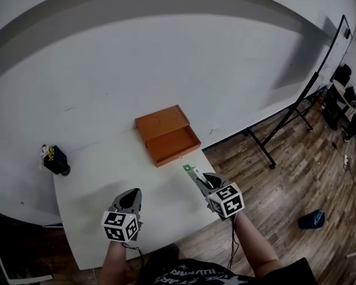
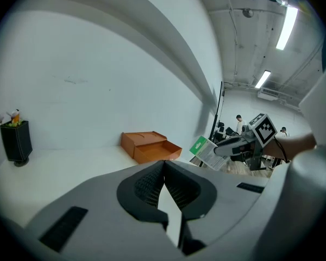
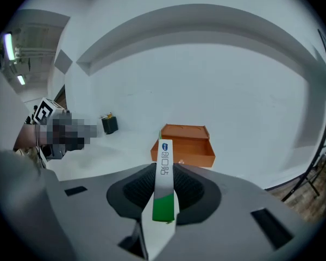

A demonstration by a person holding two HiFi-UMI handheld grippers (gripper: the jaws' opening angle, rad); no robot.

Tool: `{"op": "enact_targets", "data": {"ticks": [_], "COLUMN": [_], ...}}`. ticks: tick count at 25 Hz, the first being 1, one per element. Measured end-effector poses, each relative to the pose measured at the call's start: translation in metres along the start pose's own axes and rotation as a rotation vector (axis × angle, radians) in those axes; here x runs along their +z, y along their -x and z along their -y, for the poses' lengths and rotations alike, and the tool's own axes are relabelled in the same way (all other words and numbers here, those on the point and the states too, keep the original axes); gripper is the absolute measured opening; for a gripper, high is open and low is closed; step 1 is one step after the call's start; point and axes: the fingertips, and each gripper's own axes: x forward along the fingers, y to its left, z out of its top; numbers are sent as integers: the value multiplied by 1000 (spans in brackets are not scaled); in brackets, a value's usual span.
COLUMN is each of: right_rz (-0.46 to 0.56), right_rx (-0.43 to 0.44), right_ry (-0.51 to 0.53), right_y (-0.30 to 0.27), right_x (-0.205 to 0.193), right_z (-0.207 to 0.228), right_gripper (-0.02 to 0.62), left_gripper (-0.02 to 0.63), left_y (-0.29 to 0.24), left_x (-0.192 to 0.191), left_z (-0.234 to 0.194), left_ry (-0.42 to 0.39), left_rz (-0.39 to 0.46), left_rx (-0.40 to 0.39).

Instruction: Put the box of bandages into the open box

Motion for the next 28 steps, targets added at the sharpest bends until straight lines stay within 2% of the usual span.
{"op": "enact_targets", "data": {"ticks": [7,16,21,28], "right_rz": [-8,-46,-96,-230], "right_rx": [10,57,107,206], "right_ry": [128,273,334,516], "right_y": [-63,-141,-184,-220], "right_x": [50,87,91,72], "right_z": [26,43,42,30], "right_gripper": [114,114,114,114], "left_gripper": [20,20,20,20], "left_y": [-44,-81,-92,-100], "left_x": [30,46,42,31], "left_z": [-45,-91,-113,-124], "left_ry": [9,23,38,60], "left_rz": [10,8,-3,-25], "left_rx": [7,23,30,16]}}
